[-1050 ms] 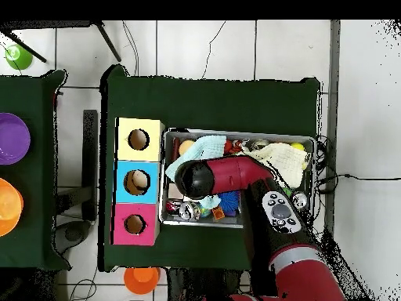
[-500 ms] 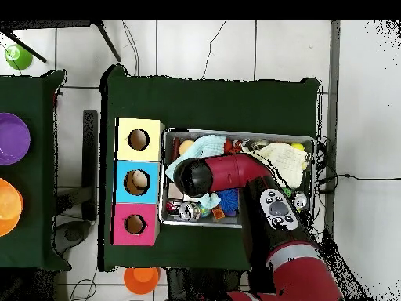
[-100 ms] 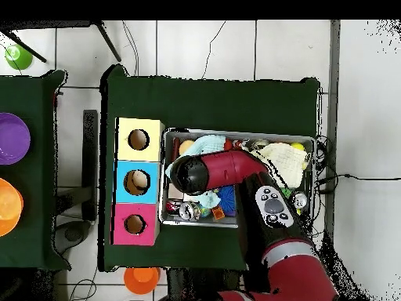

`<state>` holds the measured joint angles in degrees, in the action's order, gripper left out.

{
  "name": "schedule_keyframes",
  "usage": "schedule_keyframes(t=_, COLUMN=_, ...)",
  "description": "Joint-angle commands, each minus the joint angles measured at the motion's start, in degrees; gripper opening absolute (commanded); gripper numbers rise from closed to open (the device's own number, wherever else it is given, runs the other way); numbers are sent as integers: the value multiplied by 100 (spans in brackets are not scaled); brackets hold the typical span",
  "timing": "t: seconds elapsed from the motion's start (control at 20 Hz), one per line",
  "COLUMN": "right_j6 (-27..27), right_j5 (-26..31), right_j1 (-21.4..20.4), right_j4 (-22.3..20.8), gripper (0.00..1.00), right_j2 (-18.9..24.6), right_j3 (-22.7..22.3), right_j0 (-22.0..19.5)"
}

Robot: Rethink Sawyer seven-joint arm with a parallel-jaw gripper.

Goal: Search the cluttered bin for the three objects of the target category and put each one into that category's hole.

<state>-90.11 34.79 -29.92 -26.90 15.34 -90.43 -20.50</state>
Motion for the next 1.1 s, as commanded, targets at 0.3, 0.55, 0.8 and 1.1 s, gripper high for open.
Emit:
schedule_keyframes(t=0.3, right_j6=796, right_j5=782, right_j1=263, right_j4=-479, gripper=0, right_j2=207, right_j3=285, right_j0=23)
schedule_keyframes(t=0.55, right_j6=783, right_j5=890, right_j1=293, right_j4=-468, gripper=0, right_j2=226, right_j3=293, right_j0=9)
schedule_keyframes(t=0.8, right_j6=629, right_j5=652, right_j1=207, right_j4=-517, gripper=0, right_j2=185, right_j3=223, right_j0=10)
schedule_keyframes(t=1.1, right_j6=978, right_j5=832, right_j1=-451, right_j4=-397, gripper=0, right_j2=360, right_j3=-167, right_j0=-169)
